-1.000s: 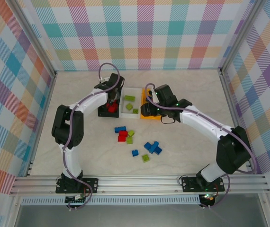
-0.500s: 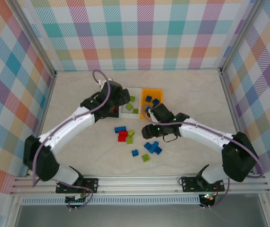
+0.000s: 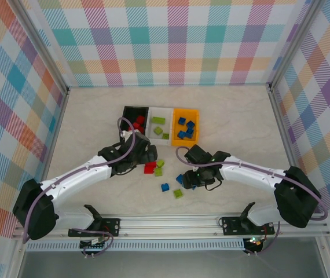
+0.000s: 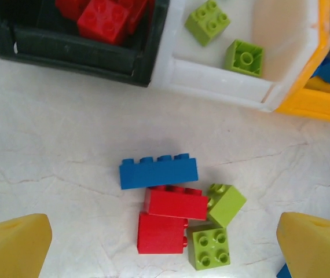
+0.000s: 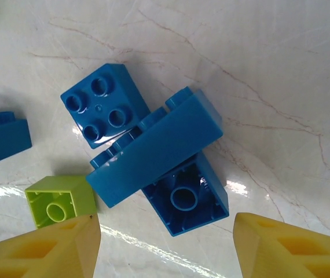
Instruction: Sort the legos into containers by color
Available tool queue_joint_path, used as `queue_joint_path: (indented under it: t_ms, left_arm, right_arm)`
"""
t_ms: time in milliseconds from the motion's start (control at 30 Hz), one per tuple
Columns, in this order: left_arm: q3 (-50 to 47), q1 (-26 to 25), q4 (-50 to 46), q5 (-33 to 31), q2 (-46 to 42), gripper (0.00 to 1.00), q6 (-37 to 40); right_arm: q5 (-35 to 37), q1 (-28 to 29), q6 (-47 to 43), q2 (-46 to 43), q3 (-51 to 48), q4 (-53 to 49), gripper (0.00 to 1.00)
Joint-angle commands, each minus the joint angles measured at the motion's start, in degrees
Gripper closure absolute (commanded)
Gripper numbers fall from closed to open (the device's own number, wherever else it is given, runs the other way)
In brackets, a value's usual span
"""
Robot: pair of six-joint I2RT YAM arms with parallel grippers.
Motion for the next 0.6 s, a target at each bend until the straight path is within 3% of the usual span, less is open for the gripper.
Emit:
queue_joint_path:
  t_ms: [0,367,567]
  left_arm:
    - [0.05,-0.50,-1.18,-0.44,-1.82,0.00,-1.37]
    - [1.31,-0.52,-2.93,-1.50,-1.58,0.00,-0.73]
    - [1.19,-0.52,-2.70,-1.53,-1.94,0.00,-0.59]
  right_arm:
    - [0.61,0.58,-1.72,2.79,-0.20,-1.14,0.36]
    - [3.60,1.58,-4.96,10.04,2.62,0.63,0.38]
    - [6.56,2.20,-5.30,3.00,2.84,-0.51,0.35]
